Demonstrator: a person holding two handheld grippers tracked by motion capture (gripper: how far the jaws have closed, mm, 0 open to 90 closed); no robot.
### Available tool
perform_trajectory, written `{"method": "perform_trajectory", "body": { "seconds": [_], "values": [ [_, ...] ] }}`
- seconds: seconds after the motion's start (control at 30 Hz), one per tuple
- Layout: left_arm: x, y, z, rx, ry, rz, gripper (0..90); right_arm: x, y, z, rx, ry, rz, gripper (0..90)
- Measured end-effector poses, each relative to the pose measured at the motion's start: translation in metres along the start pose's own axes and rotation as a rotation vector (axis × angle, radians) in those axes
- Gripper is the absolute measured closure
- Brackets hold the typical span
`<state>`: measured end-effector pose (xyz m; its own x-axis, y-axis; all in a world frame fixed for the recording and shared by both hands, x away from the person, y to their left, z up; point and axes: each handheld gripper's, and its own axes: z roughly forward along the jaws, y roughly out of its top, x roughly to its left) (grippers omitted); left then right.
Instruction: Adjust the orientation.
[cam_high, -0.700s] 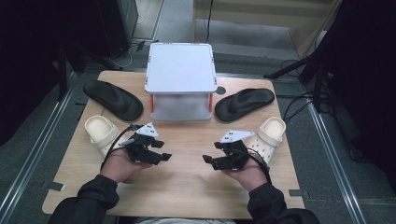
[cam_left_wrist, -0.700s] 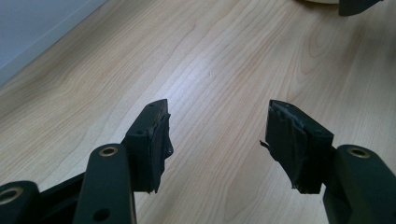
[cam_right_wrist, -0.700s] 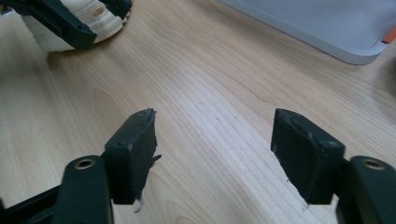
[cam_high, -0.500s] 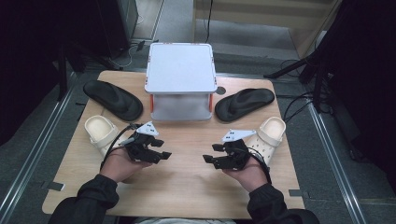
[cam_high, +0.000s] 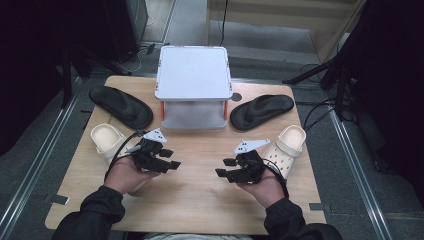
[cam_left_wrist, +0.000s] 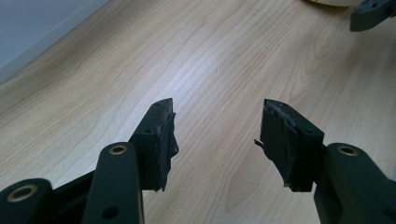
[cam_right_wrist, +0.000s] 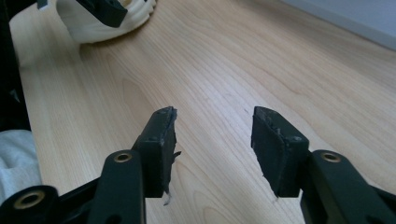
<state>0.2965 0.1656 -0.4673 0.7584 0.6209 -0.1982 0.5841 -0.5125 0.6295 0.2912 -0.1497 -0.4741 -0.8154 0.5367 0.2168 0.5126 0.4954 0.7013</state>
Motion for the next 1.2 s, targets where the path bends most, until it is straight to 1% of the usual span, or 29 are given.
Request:
{"method": "perform_trajectory", "body": {
  "seconds": [0.03,0.07,0.13,0.17,0.2,0.23,0.37,0.4,0.43,0.47,0.53,0.57,0.63,0.67,0.7,0.73,0.77,0.83,0.9,0.97,1.0,1.03,1.07,1.1,1.2],
  "values": [
    [0.000,0.000,0.000,0.000,0.000,0.000,45.4,0.000,0.000,0.000,0.000,0.000,0.000,50.1],
    [0.001,-0.001,-0.002,-0.002,0.001,-0.008,45.2,0.002,0.001,-0.003,-0.013,-0.002,-0.012,48.6],
    [0.002,-0.001,-0.003,-0.004,0.000,-0.016,44.9,0.002,0.001,-0.003,-0.015,-0.006,-0.020,48.1],
    [0.002,-0.001,-0.006,-0.006,0.003,-0.023,44.5,0.003,0.000,-0.004,-0.009,-0.010,-0.038,47.6],
    [0.003,-0.001,-0.007,-0.005,0.000,-0.020,44.5,0.002,0.000,-0.003,0.000,-0.012,-0.049,47.6],
    [0.003,-0.002,-0.008,-0.006,0.003,-0.023,44.4,0.002,0.000,-0.003,0.007,-0.015,-0.052,47.6],
    [0.004,-0.002,-0.013,-0.013,0.004,-0.034,43.5,0.000,0.002,0.000,0.019,-0.002,-0.047,47.8],
    [0.005,-0.003,-0.016,-0.017,0.000,-0.053,42.3,0.001,0.002,0.001,0.021,-0.001,-0.045,47.8],
    [0.005,-0.003,-0.016,-0.017,0.000,-0.053,41.5,0.001,0.002,0.001,0.021,-0.001,-0.045,47.8],
    [0.006,-0.003,-0.018,-0.010,-0.007,-0.054,41.5,0.000,0.003,0.001,0.025,0.002,-0.048,47.8],
    [0.007,-0.005,-0.020,-0.005,-0.007,-0.062,41.6,0.001,0.004,0.002,0.025,0.006,-0.048,47.8],
    [0.008,-0.005,-0.021,0.000,-0.003,-0.059,41.6,0.000,0.004,0.002,0.024,0.007,-0.046,47.9],
    [0.009,-0.007,-0.024,0.000,0.001,-0.067,42.8,0.000,0.005,0.002,0.018,0.010,-0.043,47.9],
    [0.011,-0.008,-0.028,-0.011,0.006,-0.076,43.0,0.000,0.006,0.001,0.013,0.011,-0.042,47.9],
    [0.011,-0.008,-0.028,-0.011,0.006,-0.076,43.0,0.000,0.006,0.001,0.013,0.011,-0.042,47.9],
    [0.013,-0.010,-0.033,-0.014,0.015,-0.086,43.1,-0.001,0.006,0.001,0.012,0.012,-0.038,47.9],
    [0.013,-0.010,-0.033,-0.014,0.015,-0.086,43.1,-0.001,0.006,0.001,0.012,0.012,-0.038,47.9],
    [0.016,-0.012,-0.038,-0.008,0.030,-0.091,43.6,-0.002,0.007,0.002,0.016,0.013,-0.034,47.9],
    [0.017,-0.013,-0.040,-0.009,0.031,-0.095,44.0,-0.002,0.007,0.003,0.020,0.013,-0.033,48.0],
    [0.019,-0.015,-0.044,-0.010,0.039,-0.101,44.1,-0.003,0.007,0.004,0.021,0.018,-0.037,48.1],
    [0.021,-0.017,-0.049,-0.014,0.051,-0.108,44.3,-0.002,0.008,0.005,0.028,0.019,-0.038,48.2],
    [0.021,-0.017,-0.049,-0.014,0.051,-0.108,44.3,-0.002,0.008,0.005,0.028,0.019,-0.038,48.2],
    [0.023,-0.019,-0.053,-0.019,0.064,-0.119,44.3,-0.001,0.009,0.006,0.029,0.020,-0.048,48.2],
    [0.023,-0.019,-0.053,-0.019,0.064,-0.119,44.4,-0.001,0.009,0.006,0.029,0.020,-0.048,48.2],
    [0.027,-0.021,-0.060,-0.024,0.072,-0.129,44.4,-0.001,0.010,0.008,0.035,0.023,-0.049,48.2]
  ]
}}
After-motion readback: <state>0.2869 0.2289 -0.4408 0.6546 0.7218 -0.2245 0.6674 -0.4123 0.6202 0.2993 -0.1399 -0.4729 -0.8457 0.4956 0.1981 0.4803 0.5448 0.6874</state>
